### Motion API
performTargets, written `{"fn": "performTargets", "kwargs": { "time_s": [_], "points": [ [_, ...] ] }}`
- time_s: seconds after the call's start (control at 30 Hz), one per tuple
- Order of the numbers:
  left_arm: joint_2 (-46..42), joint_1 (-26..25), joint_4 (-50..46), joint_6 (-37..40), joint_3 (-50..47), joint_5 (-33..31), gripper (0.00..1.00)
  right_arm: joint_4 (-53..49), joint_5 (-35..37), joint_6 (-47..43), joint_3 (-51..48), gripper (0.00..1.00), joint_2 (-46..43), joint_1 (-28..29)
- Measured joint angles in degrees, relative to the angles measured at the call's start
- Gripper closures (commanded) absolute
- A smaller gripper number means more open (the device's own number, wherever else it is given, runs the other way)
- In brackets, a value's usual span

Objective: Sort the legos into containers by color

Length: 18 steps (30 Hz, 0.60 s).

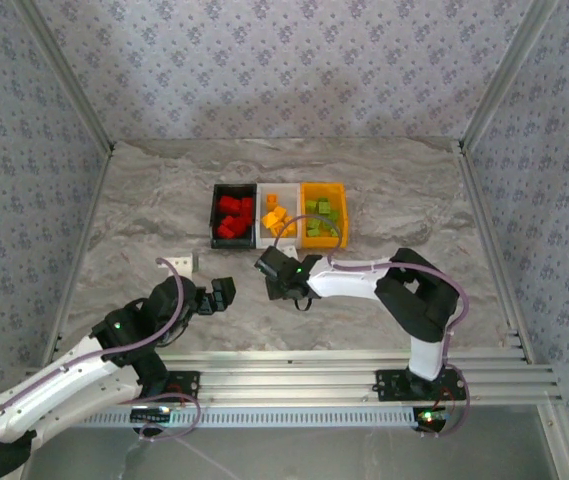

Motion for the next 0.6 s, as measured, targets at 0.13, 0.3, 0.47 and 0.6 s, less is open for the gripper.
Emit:
{"fn": "performTargets", "kwargs": {
  "time_s": [0.13,0.3,0.47,0.6],
  "points": [
    [0.0,0.2,0.0,-0.2,0.0,0.0,0.0,-0.3,0.4,0.2,0.2,0.64,-0.2,0.2],
    [0.0,0.3,0.0,-0.2,0.0,0.0,0.01,-0.3,0.4,-0.3,0.0,0.67,-0.7,0.2],
    [0.0,0.6,0.0,-0.2,0.0,0.0,0.01,-0.2,0.5,-2.2,0.0,0.67,-4.7,0.2],
    [0.0,0.7,0.0,-0.2,0.0,0.0,0.01,-0.4,-0.6,-5.4,3.9,0.66,-7.2,-0.3]
  ]
}}
